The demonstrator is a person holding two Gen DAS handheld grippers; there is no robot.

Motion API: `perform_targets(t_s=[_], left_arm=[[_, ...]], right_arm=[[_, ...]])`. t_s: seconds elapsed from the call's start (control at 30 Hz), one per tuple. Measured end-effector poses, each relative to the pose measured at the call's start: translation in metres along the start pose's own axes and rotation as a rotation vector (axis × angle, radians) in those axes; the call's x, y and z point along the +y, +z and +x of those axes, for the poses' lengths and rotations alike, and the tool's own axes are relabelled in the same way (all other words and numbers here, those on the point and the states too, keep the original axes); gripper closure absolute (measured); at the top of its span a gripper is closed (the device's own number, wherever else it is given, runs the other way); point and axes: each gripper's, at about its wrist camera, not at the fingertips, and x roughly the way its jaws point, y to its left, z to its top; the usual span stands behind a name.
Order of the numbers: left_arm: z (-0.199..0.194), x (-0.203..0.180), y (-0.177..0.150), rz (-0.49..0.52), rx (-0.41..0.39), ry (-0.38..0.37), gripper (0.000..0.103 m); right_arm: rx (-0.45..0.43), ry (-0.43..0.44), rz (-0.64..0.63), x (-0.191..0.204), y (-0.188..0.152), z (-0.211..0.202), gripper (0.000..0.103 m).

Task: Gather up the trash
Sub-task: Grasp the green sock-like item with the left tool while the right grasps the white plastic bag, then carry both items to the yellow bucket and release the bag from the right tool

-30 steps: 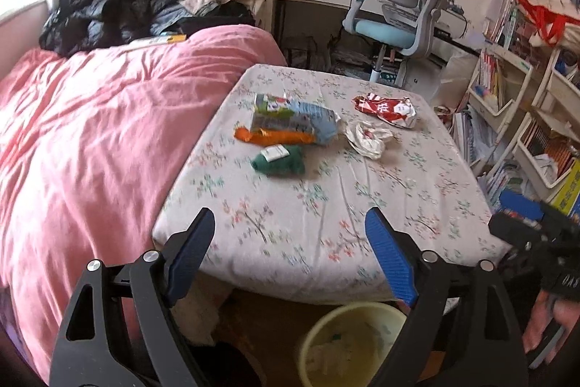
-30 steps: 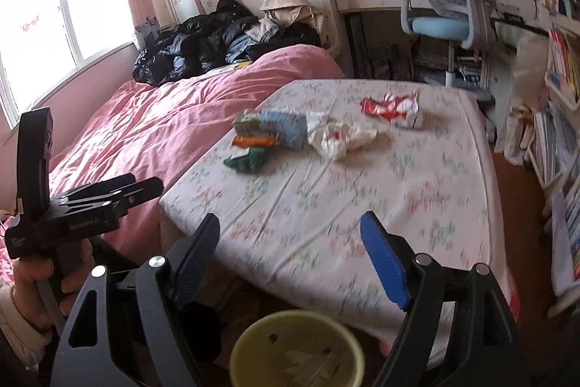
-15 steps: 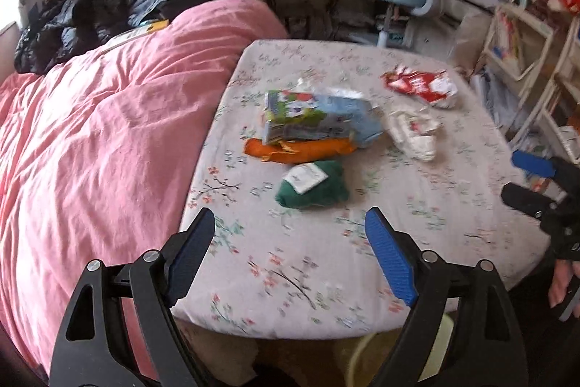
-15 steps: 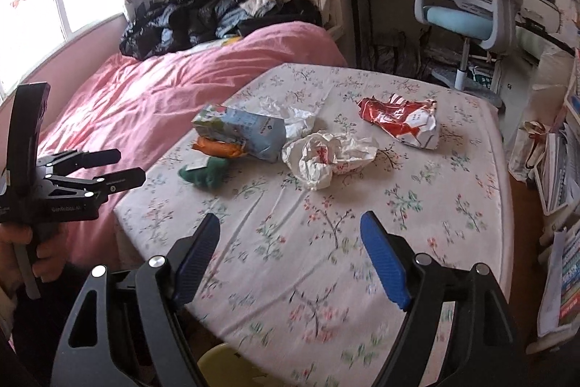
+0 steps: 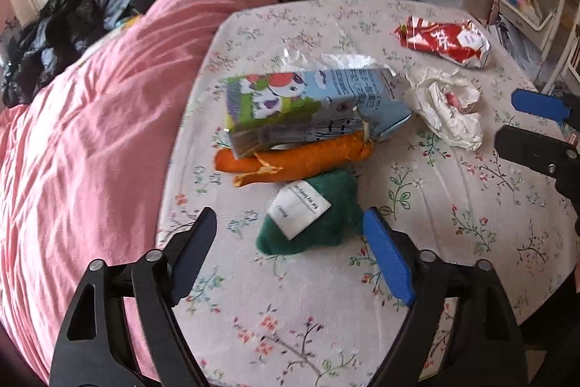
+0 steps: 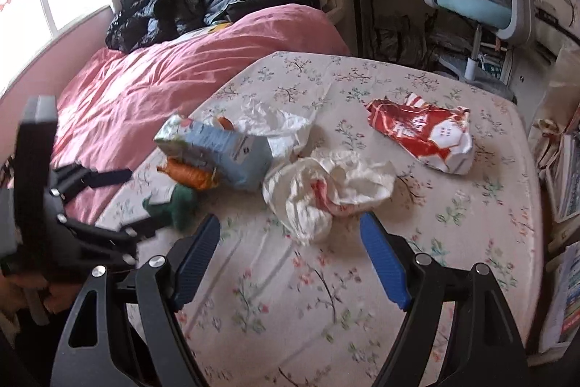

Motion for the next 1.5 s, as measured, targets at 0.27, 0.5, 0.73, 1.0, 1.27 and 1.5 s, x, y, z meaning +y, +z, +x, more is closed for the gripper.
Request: perform_targets(t_s=[0.27, 0.5, 0.73, 1.0, 1.27, 1.5], left_arm=[[-0.002, -0.006, 0.001, -0.016, 0.015, -0.049, 0.075], [-0.017, 0.022, -0.002, -0.189, 0.002, -0.246, 0.081], [-0.021, 0.035, -0.006, -0.254, -0.01, -0.314, 0.081], [-0.047, 0.026, -0.011, -0.201, -0.092, -0.346, 0.081], [-0.07, 0.007, -0.027, -0.141, -0.149, -0.279, 0.081], [-0.093, -0.012, -0.051, -0.098, -0.209, -0.203, 0.081]], right_arm=[[0.087, -0.105, -0.053, 0.0, 0.008, 0.047, 0.026], [0.107, -0.079, -0.009, -0.016, 0.005, 0.05, 0.07], [0.041, -0.036, 0.025, -0.015, 0.004, 0.017, 0.073], [0.013, 0.019, 0.075, -0.021, -0.006, -0.008, 0.073], [-0.023, 0.07, 0.105, -0.013, -0.023, -0.031, 0.073], [-0.044, 0.13, 0.085, 0.01, -0.048, -0.061, 0.072]])
